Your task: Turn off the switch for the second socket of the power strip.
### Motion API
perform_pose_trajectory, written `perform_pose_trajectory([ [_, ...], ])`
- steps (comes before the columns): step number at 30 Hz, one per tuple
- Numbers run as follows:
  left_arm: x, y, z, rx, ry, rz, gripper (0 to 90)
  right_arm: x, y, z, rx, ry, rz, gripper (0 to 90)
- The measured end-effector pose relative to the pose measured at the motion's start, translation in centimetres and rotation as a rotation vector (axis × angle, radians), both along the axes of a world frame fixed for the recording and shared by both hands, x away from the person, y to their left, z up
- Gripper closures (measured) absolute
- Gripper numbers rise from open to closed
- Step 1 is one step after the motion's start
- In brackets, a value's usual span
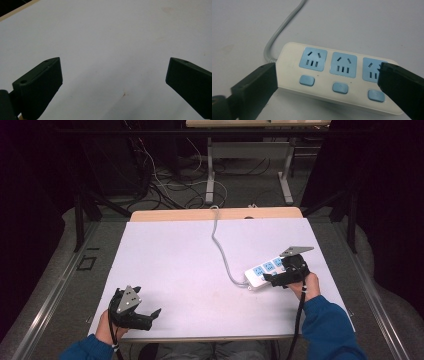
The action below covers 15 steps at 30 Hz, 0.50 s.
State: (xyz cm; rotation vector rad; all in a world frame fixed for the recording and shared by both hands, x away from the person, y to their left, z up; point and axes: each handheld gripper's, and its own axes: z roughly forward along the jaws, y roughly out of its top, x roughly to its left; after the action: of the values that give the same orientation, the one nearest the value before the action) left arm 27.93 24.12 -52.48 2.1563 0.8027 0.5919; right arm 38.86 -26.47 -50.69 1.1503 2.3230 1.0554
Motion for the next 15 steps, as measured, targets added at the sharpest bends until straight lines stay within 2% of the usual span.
perform_pose_trajectory([
  [1, 0.04, 0.04, 0.03, 0.008, -0.006, -0.001, 0.7, -0.01, 0.02, 0.01, 0.003, 0.003, 0.009, 0.0],
  [3, -0.01, -0.01, -0.04, -0.001, 0.007, 0.001, 0.7, -0.10, 0.04, 0.06, 0.009, 0.007, 0.016, 0.0],
  [5, 0.04, 0.04, 0.00, 0.003, -0.004, 0.000, 0.7, -0.13, -0.04, 0.17, 0.019, -0.006, 0.026, 0.0],
  [8, 0.03, -0.02, -0.05, -0.005, 0.005, 0.001, 0.7, -0.27, -0.07, 0.39, 0.028, -0.010, 0.025, 0.0],
  [11, 0.07, 0.05, 0.03, 0.010, -0.006, -0.002, 0.7, -0.37, -0.02, 0.51, 0.023, -0.014, 0.032, 0.0],
  [15, 0.04, 0.01, -0.01, 0.002, -0.001, 0.002, 0.6, -0.58, 0.10, 0.74, 0.020, -0.029, 0.035, 0.0],
])
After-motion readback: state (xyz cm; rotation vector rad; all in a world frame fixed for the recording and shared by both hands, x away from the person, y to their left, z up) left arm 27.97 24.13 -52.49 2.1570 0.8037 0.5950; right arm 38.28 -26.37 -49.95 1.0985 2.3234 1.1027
